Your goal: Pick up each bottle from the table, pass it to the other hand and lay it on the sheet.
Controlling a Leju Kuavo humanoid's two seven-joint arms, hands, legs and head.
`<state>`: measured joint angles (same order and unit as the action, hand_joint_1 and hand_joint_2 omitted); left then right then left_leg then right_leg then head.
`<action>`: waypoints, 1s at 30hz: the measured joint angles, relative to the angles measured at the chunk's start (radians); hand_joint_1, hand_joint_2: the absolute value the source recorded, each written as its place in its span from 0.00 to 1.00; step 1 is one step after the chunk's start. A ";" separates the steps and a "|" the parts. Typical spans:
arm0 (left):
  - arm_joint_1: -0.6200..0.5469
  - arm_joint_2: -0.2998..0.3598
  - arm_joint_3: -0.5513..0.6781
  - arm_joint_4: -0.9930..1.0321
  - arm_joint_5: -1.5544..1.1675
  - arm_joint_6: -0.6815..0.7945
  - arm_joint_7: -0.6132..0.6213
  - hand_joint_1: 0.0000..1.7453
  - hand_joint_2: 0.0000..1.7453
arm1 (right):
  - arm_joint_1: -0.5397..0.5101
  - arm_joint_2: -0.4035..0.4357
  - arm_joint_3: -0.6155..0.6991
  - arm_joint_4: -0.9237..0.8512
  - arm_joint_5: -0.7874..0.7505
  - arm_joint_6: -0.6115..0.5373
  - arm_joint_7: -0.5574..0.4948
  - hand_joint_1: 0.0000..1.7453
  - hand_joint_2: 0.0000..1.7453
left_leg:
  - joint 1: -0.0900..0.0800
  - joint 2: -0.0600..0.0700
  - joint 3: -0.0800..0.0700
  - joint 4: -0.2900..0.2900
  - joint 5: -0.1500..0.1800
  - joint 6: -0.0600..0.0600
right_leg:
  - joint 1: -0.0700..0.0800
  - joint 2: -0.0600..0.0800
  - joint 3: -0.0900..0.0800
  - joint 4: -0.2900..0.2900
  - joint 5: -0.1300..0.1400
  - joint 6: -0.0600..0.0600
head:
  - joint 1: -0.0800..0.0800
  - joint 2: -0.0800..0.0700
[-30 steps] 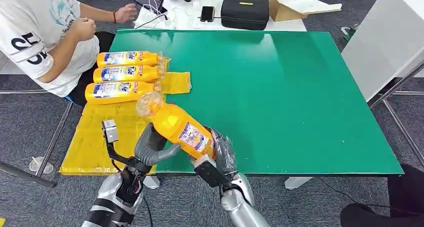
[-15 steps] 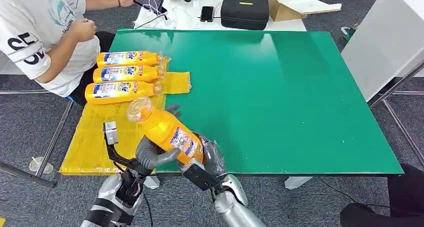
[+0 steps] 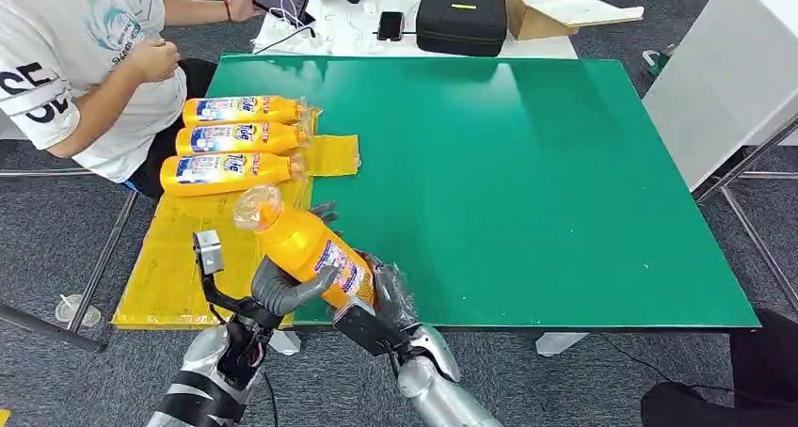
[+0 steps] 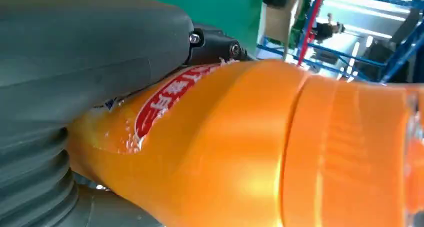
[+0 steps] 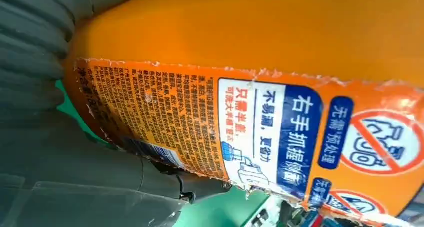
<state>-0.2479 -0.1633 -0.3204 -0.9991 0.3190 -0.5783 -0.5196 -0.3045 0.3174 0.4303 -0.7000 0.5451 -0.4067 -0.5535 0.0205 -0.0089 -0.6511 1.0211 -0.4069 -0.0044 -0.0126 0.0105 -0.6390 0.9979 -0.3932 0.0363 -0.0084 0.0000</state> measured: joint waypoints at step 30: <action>-0.030 0.005 0.179 -0.012 -0.083 0.287 -0.020 1.00 1.00 | 0.109 -0.044 -0.040 -0.297 -0.178 0.096 0.011 0.00 0.00 | 0.000 0.000 0.000 0.000 0.000 0.000 | 0.000 0.000 0.000 0.000 0.000 0.000 | 0.000 0.000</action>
<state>-0.2777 -0.1583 -0.1415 -1.0113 0.2364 -0.2909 -0.5391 -0.1952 0.2731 0.3906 -0.9970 0.3669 -0.3109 -0.5429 0.0205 -0.0089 -0.6510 1.0211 -0.4069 -0.0044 -0.0125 0.0106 -0.6394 0.9979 -0.3931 0.0363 -0.0080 0.0000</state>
